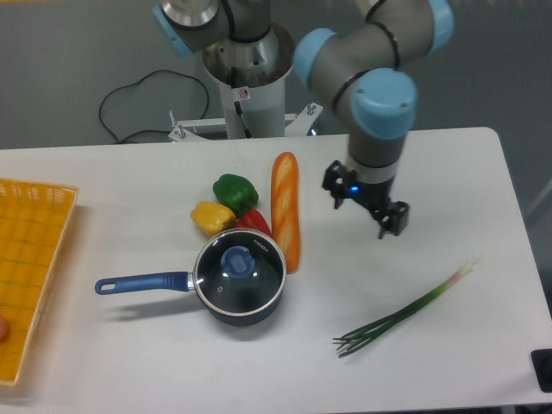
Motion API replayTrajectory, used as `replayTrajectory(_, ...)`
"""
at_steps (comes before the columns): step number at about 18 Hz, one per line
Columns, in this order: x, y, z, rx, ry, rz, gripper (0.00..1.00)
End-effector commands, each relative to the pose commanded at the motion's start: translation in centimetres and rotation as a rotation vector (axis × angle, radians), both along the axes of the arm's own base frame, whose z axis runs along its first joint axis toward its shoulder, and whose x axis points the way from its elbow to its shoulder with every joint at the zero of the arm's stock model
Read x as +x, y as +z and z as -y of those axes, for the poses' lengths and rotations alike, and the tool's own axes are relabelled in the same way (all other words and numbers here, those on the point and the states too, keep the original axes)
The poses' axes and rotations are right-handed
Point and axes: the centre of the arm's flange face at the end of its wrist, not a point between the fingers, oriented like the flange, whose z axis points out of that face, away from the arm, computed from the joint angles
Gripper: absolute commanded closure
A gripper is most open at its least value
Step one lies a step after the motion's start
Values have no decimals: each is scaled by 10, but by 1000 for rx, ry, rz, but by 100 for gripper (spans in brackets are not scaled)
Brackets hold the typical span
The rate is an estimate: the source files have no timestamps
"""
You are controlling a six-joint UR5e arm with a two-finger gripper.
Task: Open the lid
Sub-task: 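Move the gripper over the table toward the saucepan's glass lid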
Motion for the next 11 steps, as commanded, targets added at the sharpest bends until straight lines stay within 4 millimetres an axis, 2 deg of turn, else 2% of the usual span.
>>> replayTrajectory(3, 20, 6, -9, 2, 12, -2, 0)
replayTrajectory(8, 44, -5, -23, -3, -28, 18, 0)
replayTrajectory(11, 66, -12, -43, -9, -90, 19, 0)
